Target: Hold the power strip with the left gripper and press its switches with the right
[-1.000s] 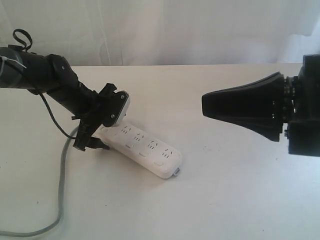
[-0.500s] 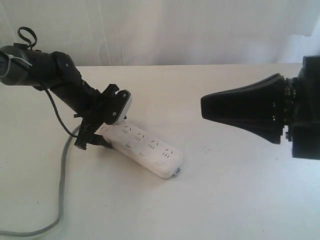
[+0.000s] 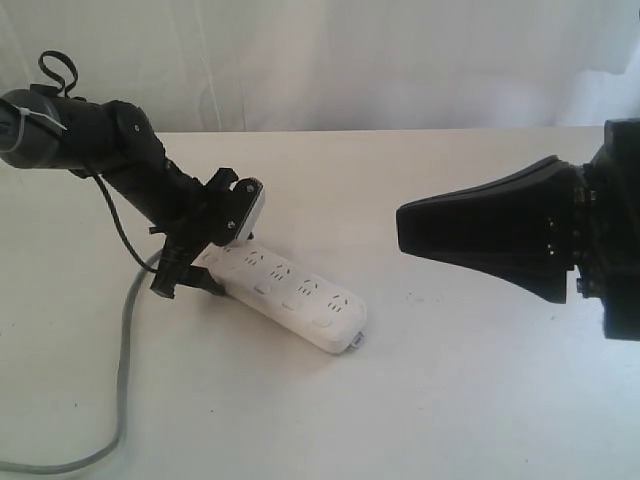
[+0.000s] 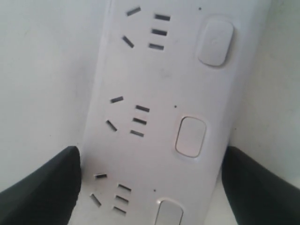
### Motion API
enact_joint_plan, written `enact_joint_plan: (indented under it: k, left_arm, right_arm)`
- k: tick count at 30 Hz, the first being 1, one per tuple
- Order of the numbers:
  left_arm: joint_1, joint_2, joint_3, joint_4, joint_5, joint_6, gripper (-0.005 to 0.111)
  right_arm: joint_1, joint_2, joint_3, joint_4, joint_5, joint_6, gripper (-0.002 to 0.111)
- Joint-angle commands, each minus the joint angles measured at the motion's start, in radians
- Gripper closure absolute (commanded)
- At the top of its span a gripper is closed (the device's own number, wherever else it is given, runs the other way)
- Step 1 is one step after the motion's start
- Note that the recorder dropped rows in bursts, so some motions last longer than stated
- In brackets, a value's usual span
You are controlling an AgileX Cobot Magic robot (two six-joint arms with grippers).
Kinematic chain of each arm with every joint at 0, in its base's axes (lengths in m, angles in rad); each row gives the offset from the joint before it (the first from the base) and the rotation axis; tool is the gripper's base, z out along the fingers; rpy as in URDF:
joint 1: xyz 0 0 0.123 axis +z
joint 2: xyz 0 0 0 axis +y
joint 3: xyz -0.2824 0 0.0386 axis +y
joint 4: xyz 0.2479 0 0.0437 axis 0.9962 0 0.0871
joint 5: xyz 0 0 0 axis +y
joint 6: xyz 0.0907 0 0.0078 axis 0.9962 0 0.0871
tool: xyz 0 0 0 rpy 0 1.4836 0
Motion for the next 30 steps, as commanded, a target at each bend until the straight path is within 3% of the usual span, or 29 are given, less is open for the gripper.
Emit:
enact_joint_plan:
  k: [1, 10, 13, 18, 26, 30]
  left_arm:
    - [-0.004, 0.146, 0.059, 0.059, 0.141, -0.158, 0.046]
    - [-0.013, 0.167, 0.059, 0.055, 0.128, -0.262, 0.049]
    - [-0.013, 0.13, 0.059, 0.061, 0.131, -0.353, 0.043]
    - [-0.013, 0.049, 0.059, 0.226, 0.137, -0.546, 0.022]
    - [-0.013, -0.031, 0.044, 0.458, 0.267, -0.838, 0.019]
    - [-0.024, -0.031, -0.01, 0.453, 0.185, -0.811, 0.019]
  right_arm:
    - [0.002, 0.0, 0.003, 0.009, -0.005, -0.005, 0.108]
    - [0.002, 0.0, 0.003, 0.009, -0.005, -0.005, 0.108]
    - [0.002, 0.0, 0.003, 0.009, -0.003, -0.005, 0.108]
    - [0.002, 0.0, 0.003, 0.009, -0.001, -0.001, 0.108]
    - [0.002, 0.0, 0.003, 0.009, 0.011, -0.003, 0.108]
    - [0.002, 0.0, 0.003, 0.009, 0.013, -0.003, 0.108]
